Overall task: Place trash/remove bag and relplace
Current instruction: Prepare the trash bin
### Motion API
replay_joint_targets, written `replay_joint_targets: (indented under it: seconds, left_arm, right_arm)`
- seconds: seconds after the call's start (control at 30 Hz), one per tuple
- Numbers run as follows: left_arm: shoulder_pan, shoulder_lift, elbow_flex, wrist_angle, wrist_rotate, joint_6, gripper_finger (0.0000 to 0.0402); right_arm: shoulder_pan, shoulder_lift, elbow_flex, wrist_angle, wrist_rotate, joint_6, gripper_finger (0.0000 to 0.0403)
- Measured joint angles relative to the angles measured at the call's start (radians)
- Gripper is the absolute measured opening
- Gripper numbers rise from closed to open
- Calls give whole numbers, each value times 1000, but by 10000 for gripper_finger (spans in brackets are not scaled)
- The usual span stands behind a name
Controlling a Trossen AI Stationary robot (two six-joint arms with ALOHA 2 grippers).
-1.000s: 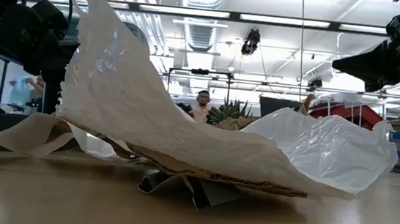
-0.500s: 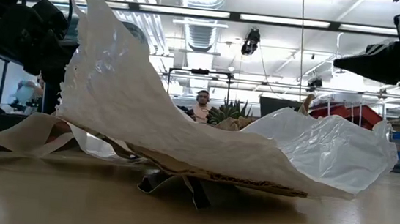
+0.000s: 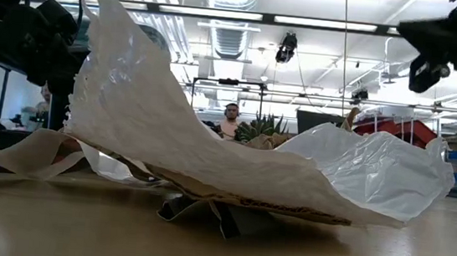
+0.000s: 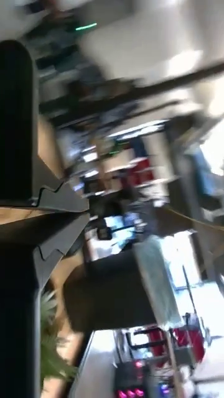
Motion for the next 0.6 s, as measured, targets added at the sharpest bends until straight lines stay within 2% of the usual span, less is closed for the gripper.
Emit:
replay_joint_targets:
  seconds: [0.33, 0.5, 0.6]
  left_arm:
    - [2, 0, 0, 0, -13, 0, 128]
    - [4, 0, 1, 32, -21, 0, 128]
    - [4, 0, 1, 134, -21, -184, 128]
  right_arm:
    - [0, 1, 0, 354, 238, 360, 2]
    - [0, 2, 0, 369, 372, 325, 2]
    - [0, 25, 0, 372, 383, 401, 2]
